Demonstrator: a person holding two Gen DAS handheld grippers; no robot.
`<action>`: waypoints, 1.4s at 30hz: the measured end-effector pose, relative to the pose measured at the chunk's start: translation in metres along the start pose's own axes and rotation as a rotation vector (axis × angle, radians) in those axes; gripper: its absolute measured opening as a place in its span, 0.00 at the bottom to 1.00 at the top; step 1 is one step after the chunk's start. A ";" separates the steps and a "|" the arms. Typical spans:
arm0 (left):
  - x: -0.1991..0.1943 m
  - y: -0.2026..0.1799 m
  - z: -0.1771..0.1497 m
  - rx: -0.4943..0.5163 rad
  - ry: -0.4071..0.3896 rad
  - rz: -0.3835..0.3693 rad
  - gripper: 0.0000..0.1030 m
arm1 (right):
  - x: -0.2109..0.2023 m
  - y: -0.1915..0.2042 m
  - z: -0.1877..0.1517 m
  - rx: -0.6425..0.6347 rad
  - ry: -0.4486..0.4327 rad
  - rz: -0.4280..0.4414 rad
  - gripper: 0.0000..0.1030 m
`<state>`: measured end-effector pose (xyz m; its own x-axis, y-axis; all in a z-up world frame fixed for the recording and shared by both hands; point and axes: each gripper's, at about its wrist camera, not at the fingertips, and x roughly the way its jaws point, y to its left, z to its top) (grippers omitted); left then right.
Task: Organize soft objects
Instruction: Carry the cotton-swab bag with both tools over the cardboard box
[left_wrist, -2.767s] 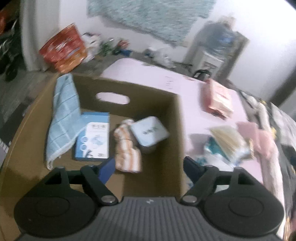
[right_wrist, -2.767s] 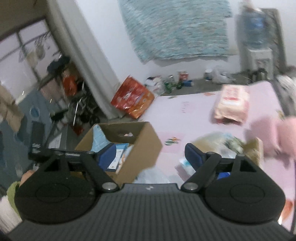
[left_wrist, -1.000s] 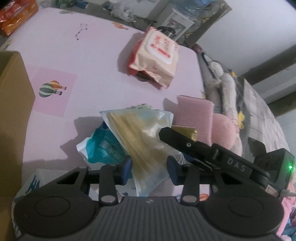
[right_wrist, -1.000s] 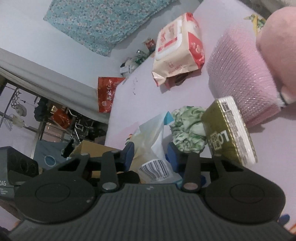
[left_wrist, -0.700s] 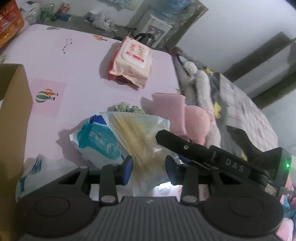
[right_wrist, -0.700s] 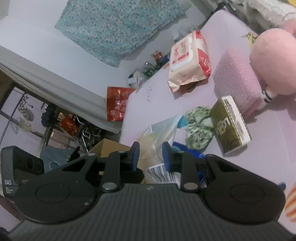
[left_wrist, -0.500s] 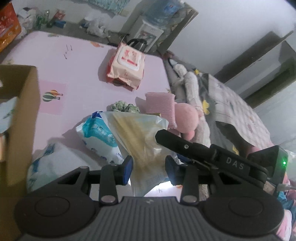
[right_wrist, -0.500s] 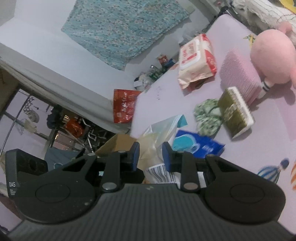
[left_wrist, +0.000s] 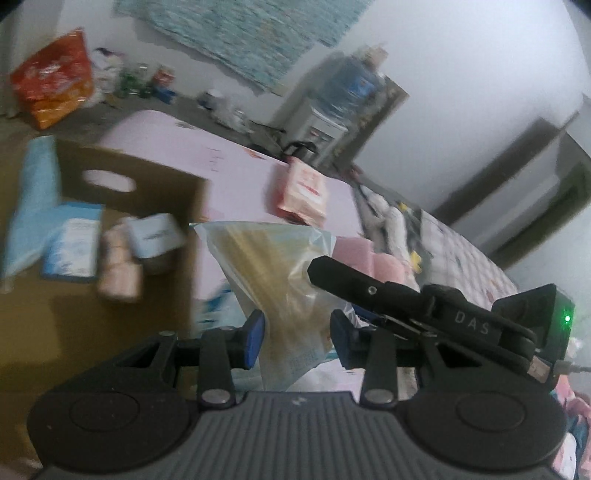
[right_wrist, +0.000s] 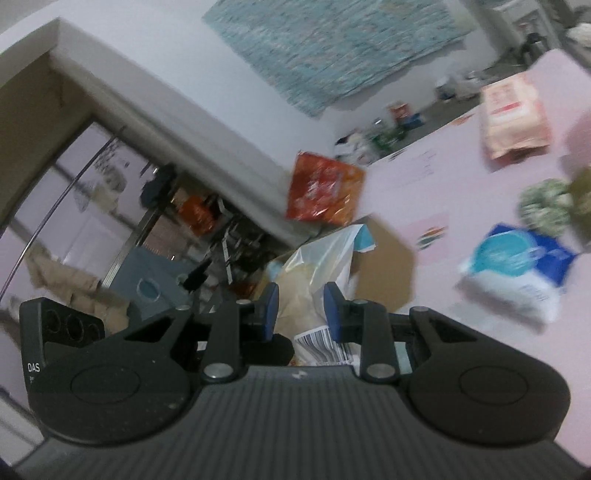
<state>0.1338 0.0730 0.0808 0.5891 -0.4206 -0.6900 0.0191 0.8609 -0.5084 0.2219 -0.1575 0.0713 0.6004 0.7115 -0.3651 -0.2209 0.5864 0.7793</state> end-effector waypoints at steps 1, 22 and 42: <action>-0.007 0.009 -0.001 -0.014 -0.008 0.012 0.38 | 0.008 0.010 -0.004 -0.005 0.015 0.007 0.25; -0.015 0.215 0.005 -0.209 -0.009 0.378 0.39 | 0.240 0.053 -0.107 0.074 0.307 -0.090 0.28; -0.060 0.206 0.011 -0.176 -0.188 0.412 0.57 | 0.261 0.044 -0.126 0.106 0.502 -0.208 0.70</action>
<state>0.1112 0.2790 0.0236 0.6552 0.0179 -0.7552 -0.3735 0.8767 -0.3032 0.2723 0.1032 -0.0537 0.1772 0.6975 -0.6943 -0.0429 0.7103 0.7026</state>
